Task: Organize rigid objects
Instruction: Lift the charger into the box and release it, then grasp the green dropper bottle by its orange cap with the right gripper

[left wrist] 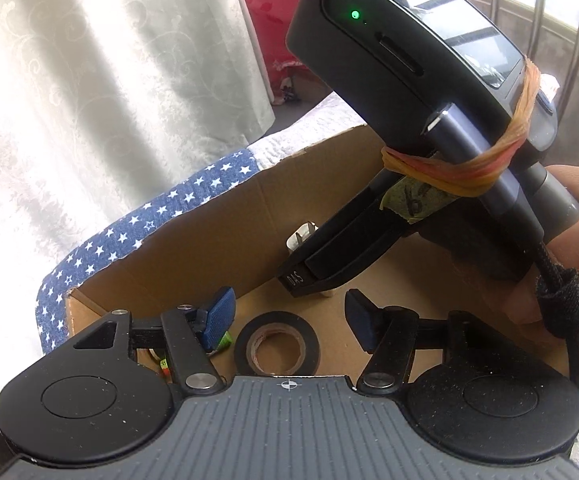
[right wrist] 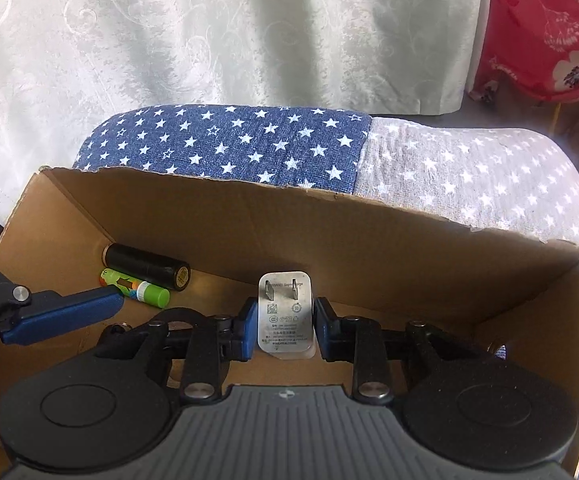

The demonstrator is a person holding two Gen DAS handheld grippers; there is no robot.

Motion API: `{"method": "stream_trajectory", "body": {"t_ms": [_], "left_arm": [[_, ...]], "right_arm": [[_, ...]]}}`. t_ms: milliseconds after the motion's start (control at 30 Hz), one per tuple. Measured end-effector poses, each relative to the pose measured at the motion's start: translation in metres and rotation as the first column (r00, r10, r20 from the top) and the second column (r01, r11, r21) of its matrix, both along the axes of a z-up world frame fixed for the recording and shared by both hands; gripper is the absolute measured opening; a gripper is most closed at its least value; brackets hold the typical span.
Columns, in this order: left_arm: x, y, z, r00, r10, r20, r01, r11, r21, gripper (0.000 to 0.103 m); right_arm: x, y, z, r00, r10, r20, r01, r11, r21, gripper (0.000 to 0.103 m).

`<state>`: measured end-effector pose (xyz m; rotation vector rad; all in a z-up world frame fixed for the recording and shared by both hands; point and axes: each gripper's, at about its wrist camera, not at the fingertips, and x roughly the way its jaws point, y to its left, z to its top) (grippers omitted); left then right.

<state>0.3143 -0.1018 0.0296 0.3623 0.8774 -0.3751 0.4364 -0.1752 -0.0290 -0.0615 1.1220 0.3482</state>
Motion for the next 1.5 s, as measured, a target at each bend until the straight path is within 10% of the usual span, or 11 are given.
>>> {"method": "stream_trajectory", "body": {"t_ms": [167, 667, 1000, 1500], "left_arm": [[-0.019, 0.01, 0.014, 1.0, 0.021, 0.016, -0.02, 0.999, -0.05, 0.08], [-0.158, 0.081, 0.068, 0.95, -0.009, 0.312, 0.085, 0.969, -0.232, 0.103], [-0.246, 0.051, -0.002, 0.936, -0.122, 0.33, 0.213, 0.944, -0.254, 0.098], [-0.209, -0.018, -0.068, 0.912, -0.053, 0.407, 0.076, 0.996, -0.04, 0.066]], "right_arm": [[-0.014, -0.018, 0.028, 0.999, -0.045, 0.029, 0.043, 0.996, 0.073, 0.056], [-0.232, -0.085, 0.123, 0.929, -0.119, 0.35, -0.014, 0.934, 0.356, 0.061], [-0.282, -0.059, 0.078, 0.928, -0.048, 0.37, -0.074, 0.948, 0.31, 0.06], [-0.267, -0.017, 0.046, 0.915, 0.12, 0.384, -0.185, 0.973, 0.138, 0.04]]}}
